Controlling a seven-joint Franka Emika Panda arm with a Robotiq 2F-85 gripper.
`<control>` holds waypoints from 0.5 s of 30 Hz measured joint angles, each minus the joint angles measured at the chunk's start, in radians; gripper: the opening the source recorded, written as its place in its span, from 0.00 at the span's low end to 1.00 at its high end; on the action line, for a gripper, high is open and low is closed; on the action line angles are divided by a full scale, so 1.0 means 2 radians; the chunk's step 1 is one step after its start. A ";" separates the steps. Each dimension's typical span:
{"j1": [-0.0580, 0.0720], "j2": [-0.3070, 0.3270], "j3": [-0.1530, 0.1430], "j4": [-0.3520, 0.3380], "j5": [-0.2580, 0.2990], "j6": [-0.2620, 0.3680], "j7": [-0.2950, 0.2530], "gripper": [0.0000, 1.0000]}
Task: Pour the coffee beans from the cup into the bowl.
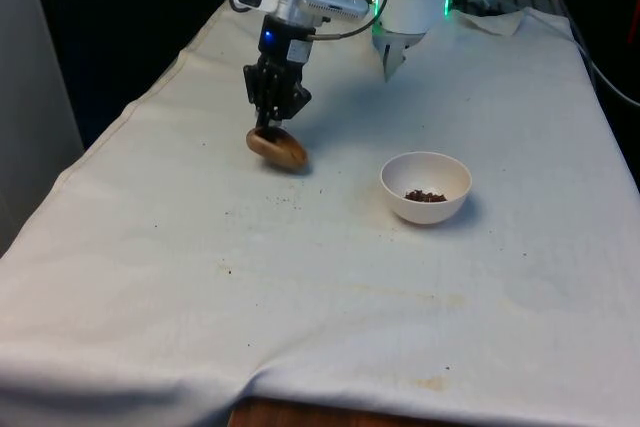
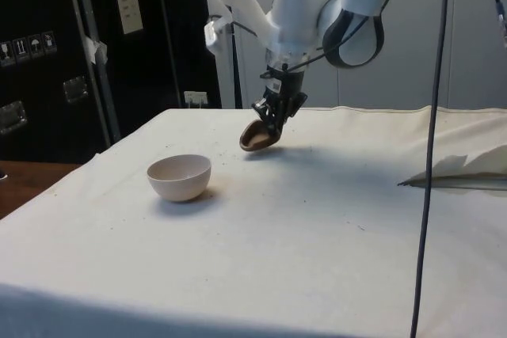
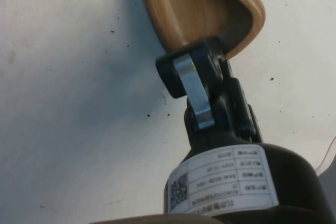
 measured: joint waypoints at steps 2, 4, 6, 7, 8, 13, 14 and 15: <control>-0.001 -0.003 0.000 -0.006 0.005 0.004 0.000 0.00; -0.001 -0.007 0.000 -0.012 0.008 0.007 0.000 0.00; -0.002 -0.009 -0.001 -0.015 0.009 0.008 0.000 0.00; -0.002 -0.010 -0.001 -0.017 0.009 0.011 0.000 0.00; -0.002 -0.011 -0.003 -0.020 0.009 0.014 0.000 0.00; -0.003 -0.013 -0.005 -0.031 0.012 0.028 0.000 0.00; -0.004 -0.013 -0.006 -0.033 0.013 0.031 0.000 0.00; -0.004 -0.013 -0.006 -0.033 0.013 0.031 0.000 0.00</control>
